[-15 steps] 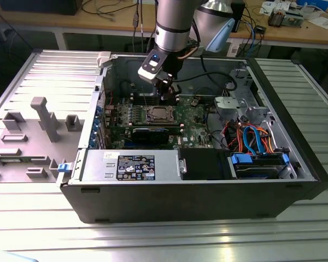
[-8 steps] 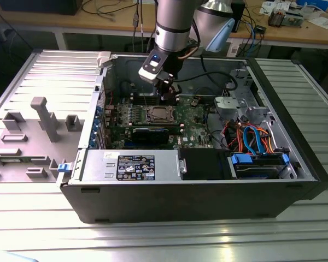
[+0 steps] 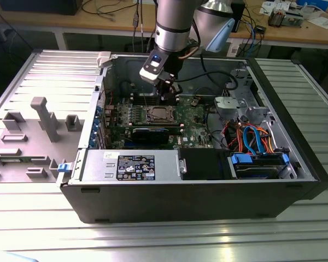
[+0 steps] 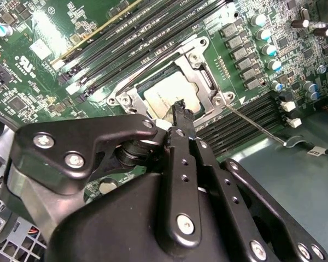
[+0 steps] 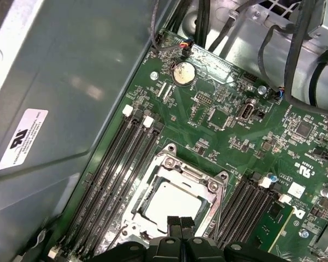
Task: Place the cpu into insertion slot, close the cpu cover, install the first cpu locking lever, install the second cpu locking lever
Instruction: 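Install the first cpu locking lever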
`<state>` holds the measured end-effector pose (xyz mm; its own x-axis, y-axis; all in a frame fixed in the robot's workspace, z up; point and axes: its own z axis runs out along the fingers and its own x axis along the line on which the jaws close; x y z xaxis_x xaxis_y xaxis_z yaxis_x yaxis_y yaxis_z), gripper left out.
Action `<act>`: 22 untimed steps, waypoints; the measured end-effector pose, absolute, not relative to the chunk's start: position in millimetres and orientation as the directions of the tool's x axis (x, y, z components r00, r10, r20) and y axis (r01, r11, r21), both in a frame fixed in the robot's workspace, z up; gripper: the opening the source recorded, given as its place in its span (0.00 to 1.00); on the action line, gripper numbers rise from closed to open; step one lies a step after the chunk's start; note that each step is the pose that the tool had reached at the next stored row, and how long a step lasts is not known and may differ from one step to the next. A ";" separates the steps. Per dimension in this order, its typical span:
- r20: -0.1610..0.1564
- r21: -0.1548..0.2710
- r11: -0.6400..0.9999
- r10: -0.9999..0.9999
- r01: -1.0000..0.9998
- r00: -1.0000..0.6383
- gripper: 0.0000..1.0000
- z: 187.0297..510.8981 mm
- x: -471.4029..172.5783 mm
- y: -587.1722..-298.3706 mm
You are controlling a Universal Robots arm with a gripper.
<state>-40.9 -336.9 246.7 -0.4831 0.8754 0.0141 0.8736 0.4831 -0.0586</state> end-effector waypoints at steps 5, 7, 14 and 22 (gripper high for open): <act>0.014 -0.059 0.495 0.869 0.867 -0.495 0.11 246.7 -40.9 -336.9; 0.014 -0.059 0.500 0.866 0.864 -0.500 0.11 246.7 -40.9 -336.9; 0.014 -0.059 0.521 0.853 0.851 -0.521 0.11 246.7 -40.9 -336.9; 0.014 -0.059 0.544 0.839 0.837 -0.545 0.11 246.7 -40.9 -336.9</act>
<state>-40.9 -336.9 246.7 -0.5447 0.8385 0.0141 0.8367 0.5445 -0.0586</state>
